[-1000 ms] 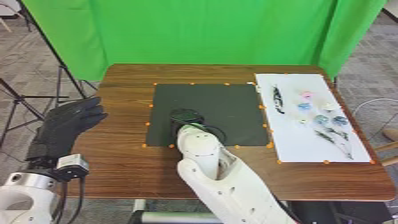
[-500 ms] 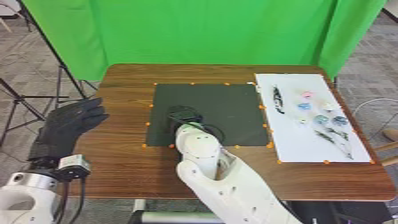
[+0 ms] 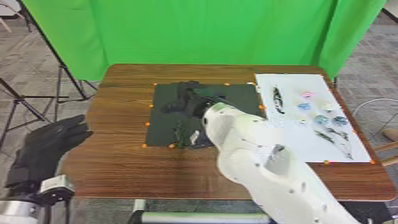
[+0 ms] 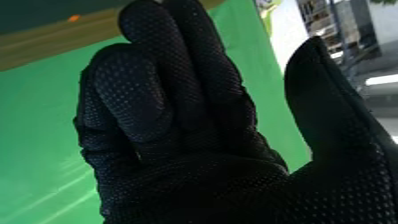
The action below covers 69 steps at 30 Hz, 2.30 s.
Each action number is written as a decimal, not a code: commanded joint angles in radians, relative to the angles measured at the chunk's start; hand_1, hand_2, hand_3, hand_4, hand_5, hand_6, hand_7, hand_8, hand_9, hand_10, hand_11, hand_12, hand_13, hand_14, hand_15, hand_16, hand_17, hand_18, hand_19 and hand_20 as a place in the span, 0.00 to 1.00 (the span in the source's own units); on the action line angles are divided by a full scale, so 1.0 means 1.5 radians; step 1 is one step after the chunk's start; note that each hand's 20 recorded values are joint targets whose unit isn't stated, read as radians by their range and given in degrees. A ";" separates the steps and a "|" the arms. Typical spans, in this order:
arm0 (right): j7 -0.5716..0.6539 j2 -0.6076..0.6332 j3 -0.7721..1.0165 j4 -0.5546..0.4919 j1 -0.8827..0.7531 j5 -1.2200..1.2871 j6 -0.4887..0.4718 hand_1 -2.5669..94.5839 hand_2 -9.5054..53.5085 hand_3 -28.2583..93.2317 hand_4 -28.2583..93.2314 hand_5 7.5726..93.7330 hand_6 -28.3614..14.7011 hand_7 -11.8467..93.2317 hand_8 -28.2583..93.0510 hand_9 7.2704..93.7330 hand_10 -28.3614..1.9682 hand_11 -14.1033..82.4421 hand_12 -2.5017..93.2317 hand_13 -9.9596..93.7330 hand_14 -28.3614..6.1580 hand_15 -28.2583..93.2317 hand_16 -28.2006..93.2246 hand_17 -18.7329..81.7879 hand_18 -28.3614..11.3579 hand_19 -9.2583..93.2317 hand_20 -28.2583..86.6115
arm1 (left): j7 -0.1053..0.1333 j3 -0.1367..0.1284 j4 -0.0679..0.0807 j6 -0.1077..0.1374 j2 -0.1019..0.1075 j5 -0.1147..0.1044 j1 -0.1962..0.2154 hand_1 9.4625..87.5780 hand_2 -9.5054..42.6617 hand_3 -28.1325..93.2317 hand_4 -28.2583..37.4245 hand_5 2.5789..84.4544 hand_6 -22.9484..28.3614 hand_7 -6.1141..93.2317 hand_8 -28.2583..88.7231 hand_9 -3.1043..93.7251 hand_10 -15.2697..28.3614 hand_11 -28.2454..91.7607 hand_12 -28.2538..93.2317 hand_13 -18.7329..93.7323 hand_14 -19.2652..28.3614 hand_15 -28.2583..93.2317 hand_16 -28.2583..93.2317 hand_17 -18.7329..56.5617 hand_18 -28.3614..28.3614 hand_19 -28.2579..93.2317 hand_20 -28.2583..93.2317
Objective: Arrange flowers
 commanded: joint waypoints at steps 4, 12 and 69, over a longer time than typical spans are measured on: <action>0.028 0.033 0.016 0.014 -0.130 0.020 -0.009 0.23 0.36 0.82 0.07 0.77 0.42 0.34 0.17 0.78 0.16 0.47 0.24 0.72 0.25 0.83 0.41 0.45 0.00 0.93 0.43 | -0.009 0.022 0.003 -0.004 -0.010 0.002 -0.011 0.21 0.31 0.90 0.17 0.53 0.72 0.20 0.17 0.43 0.86 0.53 0.31 0.42 1.00 0.71 0.13 0.12 0.88 0.70 0.32; 0.014 0.019 0.006 0.011 -0.146 0.006 -0.012 0.22 0.38 0.83 0.07 0.77 0.42 0.34 0.16 0.78 0.16 0.47 0.24 0.72 0.25 0.83 0.41 0.45 0.00 0.93 0.43 | -0.015 0.020 0.006 -0.009 -0.006 0.003 -0.019 0.21 0.31 0.90 0.18 0.53 0.72 0.20 0.17 0.43 0.86 0.53 0.31 0.42 1.00 0.71 0.13 0.12 0.88 0.70 0.32; 0.139 0.293 0.551 0.019 -0.513 -0.072 0.125 0.30 0.20 0.88 0.06 0.67 0.30 0.30 0.17 0.65 0.03 0.49 0.22 0.66 0.22 0.86 0.36 0.46 0.00 0.96 0.33 | 0.030 0.033 -0.006 0.012 0.011 -0.012 0.044 0.21 0.30 0.90 0.18 0.52 0.71 0.20 0.17 0.42 0.86 0.53 0.31 0.41 1.00 0.71 0.13 0.12 0.88 0.70 0.33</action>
